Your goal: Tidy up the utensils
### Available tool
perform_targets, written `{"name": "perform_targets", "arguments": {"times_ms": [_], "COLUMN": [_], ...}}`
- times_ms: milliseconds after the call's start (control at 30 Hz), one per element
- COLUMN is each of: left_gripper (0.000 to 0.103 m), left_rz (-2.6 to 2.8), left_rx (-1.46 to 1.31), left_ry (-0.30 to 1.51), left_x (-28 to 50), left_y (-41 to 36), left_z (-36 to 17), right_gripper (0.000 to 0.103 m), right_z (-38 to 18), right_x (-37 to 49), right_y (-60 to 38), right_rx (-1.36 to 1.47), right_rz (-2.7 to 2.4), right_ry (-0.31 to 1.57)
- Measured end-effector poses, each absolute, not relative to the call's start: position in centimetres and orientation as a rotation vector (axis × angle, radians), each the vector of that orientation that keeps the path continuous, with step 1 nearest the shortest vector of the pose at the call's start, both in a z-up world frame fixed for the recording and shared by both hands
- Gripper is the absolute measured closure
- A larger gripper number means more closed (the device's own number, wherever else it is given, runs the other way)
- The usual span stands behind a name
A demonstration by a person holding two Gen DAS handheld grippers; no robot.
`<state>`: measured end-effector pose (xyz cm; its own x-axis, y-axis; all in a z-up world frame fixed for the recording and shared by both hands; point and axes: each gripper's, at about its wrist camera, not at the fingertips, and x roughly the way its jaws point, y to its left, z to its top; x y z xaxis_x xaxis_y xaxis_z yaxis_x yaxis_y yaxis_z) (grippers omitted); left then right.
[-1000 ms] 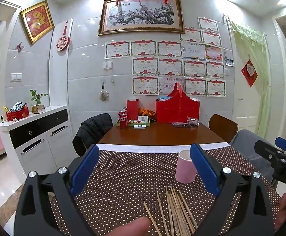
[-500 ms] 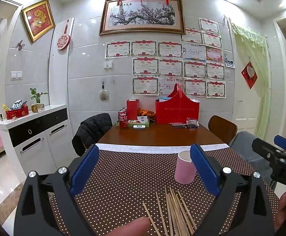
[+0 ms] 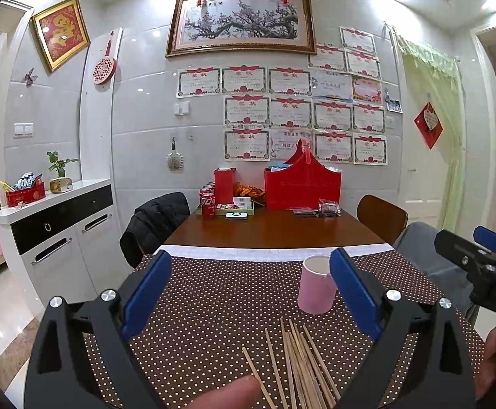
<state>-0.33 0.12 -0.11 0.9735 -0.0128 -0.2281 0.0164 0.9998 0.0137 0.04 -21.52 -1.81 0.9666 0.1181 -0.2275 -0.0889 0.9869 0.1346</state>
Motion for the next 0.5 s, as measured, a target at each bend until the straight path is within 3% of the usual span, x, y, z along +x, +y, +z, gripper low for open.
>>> {"name": "perform_targets", "arguments": {"times_ms": [500], "left_gripper": [0.01], "left_rz": [-0.003], "left_rx": [0.027], "left_ry": [0.291], "left_x": [0.5], "left_y": [0.4], "left_z": [-1.2], "right_gripper": [0.005], "right_z": [-1.6], "right_x": [0.6], "right_y": [-21.2], "right_rx": [0.115], "right_rz": [0.112], "right_ry": [0.248]}}
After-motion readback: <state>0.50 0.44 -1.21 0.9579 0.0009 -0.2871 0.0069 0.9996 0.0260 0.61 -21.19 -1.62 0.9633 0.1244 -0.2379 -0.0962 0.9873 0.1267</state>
